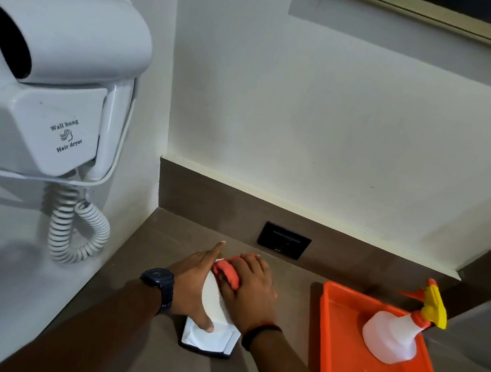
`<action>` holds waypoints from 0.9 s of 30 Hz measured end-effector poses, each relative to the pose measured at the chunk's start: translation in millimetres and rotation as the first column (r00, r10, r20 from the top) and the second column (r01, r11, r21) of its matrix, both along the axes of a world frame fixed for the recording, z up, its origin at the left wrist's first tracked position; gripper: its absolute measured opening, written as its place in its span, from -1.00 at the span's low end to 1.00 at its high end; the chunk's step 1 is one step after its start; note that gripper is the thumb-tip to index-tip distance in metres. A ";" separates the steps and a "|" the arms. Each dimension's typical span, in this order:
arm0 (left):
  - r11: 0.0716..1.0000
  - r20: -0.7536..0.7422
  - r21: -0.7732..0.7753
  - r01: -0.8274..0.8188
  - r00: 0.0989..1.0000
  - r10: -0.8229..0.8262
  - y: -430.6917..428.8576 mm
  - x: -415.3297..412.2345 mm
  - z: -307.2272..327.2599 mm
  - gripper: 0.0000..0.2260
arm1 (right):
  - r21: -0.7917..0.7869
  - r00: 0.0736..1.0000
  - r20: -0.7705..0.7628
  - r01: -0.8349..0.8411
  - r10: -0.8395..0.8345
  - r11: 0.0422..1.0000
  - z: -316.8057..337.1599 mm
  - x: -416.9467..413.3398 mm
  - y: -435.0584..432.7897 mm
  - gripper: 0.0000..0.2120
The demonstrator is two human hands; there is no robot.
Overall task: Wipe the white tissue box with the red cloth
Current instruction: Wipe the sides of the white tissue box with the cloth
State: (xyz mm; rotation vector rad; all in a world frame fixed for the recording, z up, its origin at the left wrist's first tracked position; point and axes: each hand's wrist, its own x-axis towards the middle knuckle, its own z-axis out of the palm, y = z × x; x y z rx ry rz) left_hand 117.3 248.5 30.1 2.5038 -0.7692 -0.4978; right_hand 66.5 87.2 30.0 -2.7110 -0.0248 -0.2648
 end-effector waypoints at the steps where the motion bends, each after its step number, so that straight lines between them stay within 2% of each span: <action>1: 1.000 -0.002 -0.001 0.000 1.000 0.000 0.8 0.1 -0.3 0.35 | -0.001 1.000 -0.004 0.014 -0.014 1.000 1.1 1.4 5.4 -0.59; 3: 1.000 -0.010 -0.011 0.002 1.000 -0.002 2.5 0.2 -0.6 0.35 | -0.013 1.000 0.027 -0.013 0.014 1.000 0.8 -3.3 11.7 -0.62; 6: 0.999 -0.025 -0.030 0.012 1.000 -0.012 3.6 -0.7 -0.4 0.35 | -0.062 0.977 0.172 -0.113 0.123 0.992 -7.0 -24.3 6.5 -0.69; 8: 1.000 -0.028 -0.024 0.009 1.000 -0.009 1.8 -1.3 -1.2 0.34 | -0.087 0.978 0.105 -0.170 0.179 0.982 -12.2 -31.7 -4.1 -0.60; 10: 1.000 -0.035 -0.016 -0.007 0.999 0.006 -0.8 -2.1 -3.2 0.33 | -0.053 0.986 -0.030 -0.165 0.164 0.985 -12.2 -26.9 -13.4 -0.50; 11: 1.000 -0.036 -0.013 -0.015 0.999 0.015 -1.8 -1.5 -4.0 0.33 | -0.040 0.989 -0.043 -0.141 0.139 0.989 -10.9 -21.2 -14.9 -0.50; 15: 0.999 -0.022 -0.030 -0.032 0.999 0.031 0.9 0.3 -6.5 0.33 | -0.006 0.999 0.029 -0.035 0.035 0.999 2.9 -3.9 4.6 -0.62; 18: 0.997 -0.041 -0.069 -0.046 0.998 0.043 4.1 -1.1 -7.3 0.34 | -0.032 0.978 0.183 -0.098 0.102 0.995 -1.1 -16.9 10.5 -0.72; 20: 0.996 -0.048 -0.050 -0.079 0.996 0.077 3.6 -5.3 -4.3 0.34 | -0.036 0.969 0.209 -0.128 0.132 0.991 -9.9 -22.2 -0.2 -0.70; 21: 0.994 -0.023 -0.034 -0.106 0.994 0.105 0.7 -9.2 -3.0 0.34 | 0.053 0.978 0.191 -0.095 0.084 0.994 -17.4 -23.2 -7.1 -0.68; 22: 0.987 0.018 -0.034 -0.156 0.987 0.157 -6.2 -16.0 -4.6 0.32 | 0.222 0.985 0.166 0.000 -0.038 0.975 -22.0 -24.2 -12.9 -0.70; 23: 0.968 0.088 -0.062 -0.242 0.965 0.247 -16.6 -25.7 -8.1 0.27 | 0.499 0.965 0.094 0.167 -0.245 0.850 -22.7 -23.4 -17.9 -0.72; 24: 0.926 0.172 -0.121 -0.358 0.911 0.375 -29.4 -38.4 -10.6 0.20 | 0.749 0.886 -0.043 0.335 -0.462 0.572 -20.8 -21.1 -21.9 -0.71; 25: 0.864 0.221 -0.166 -0.476 0.836 0.503 -42.2 -51.6 -10.1 0.12 | 0.881 0.780 -0.238 0.425 -0.579 0.209 -21.5 -19.6 -28.5 -0.69; 26: 0.808 0.242 -0.201 -0.554 0.771 0.589 -52.7 -60.5 -7.2 0.07 | 0.899 0.701 -0.372 0.434 -0.609 -0.049 -23.0 -19.8 -36.6 -0.65; 27: 0.787 0.262 -0.211 -0.579 0.743 0.617 -57.6 -63.1 -3.0 0.07 | 0.889 0.657 -0.422 0.433 -0.624 -0.145 -25.0 -19.9 -45.0 -0.58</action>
